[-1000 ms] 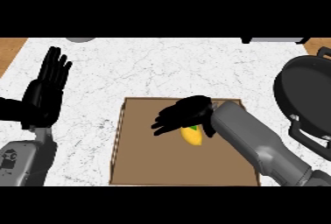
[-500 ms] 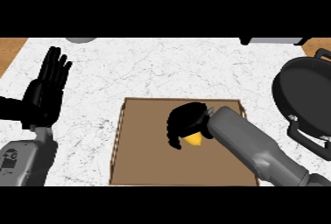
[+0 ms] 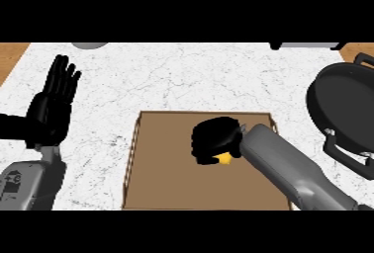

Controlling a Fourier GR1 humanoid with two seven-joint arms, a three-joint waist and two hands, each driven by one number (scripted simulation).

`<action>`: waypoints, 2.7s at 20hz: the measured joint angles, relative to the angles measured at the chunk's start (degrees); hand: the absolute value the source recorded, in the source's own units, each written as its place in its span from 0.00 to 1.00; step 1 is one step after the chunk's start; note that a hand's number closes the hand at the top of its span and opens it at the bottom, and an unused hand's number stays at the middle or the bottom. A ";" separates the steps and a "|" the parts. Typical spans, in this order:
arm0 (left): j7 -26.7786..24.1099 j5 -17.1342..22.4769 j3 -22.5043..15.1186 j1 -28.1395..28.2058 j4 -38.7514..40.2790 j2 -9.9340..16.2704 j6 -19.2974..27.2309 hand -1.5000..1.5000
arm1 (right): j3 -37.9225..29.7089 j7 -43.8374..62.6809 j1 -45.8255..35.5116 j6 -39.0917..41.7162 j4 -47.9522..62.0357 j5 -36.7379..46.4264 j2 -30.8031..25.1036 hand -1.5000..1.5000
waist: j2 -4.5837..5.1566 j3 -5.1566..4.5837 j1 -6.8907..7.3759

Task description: Pick the lemon from the tray and place it in the pot

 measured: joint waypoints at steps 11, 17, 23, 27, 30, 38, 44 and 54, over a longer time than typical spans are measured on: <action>0.29 -0.22 1.60 1.71 0.40 0.81 0.97 0.50 | -19.53 48.56 2.63 -7.12 5.76 -2.32 7.45 1.00 | -1.14 -0.19 -3.88; 0.62 0.18 1.89 2.37 0.38 1.07 0.54 0.50 | -24.70 74.56 -0.52 -17.45 0.97 3.83 10.96 1.00 | -1.46 0.00 -3.98; 0.67 0.21 1.99 2.41 -0.12 0.94 0.58 0.50 | -26.74 95.85 -2.49 -23.72 -8.34 14.34 10.00 1.00 | -1.20 0.20 -3.72; 0.77 0.39 2.10 2.98 -0.95 1.20 0.07 0.50 | -27.55 105.02 0.24 -21.67 -19.24 19.76 6.41 1.00 | -0.92 0.29 -3.43; 1.67 0.09 1.87 2.08 -1.35 0.95 0.55 0.50 | -28.94 108.78 3.84 -17.58 -28.45 21.58 2.38 1.00 | -0.60 0.33 -3.09; 0.77 -0.72 0.78 2.53 -1.83 -0.45 0.08 0.50 | -39.01 106.09 17.70 -9.17 -44.15 15.02 -10.06 1.00 | 0.19 0.38 -1.52; 1.23 -0.94 1.19 1.01 -1.39 -0.53 -0.33 0.50 | -50.65 95.80 26.64 -12.57 -44.54 6.02 -16.64 1.00 | 0.46 0.41 -0.84; 2.79 -1.40 0.93 0.94 -3.28 -1.34 -1.31 0.50 | -61.81 74.06 26.53 -20.65 -23.41 -3.25 -21.45 1.00 | 0.70 0.44 0.26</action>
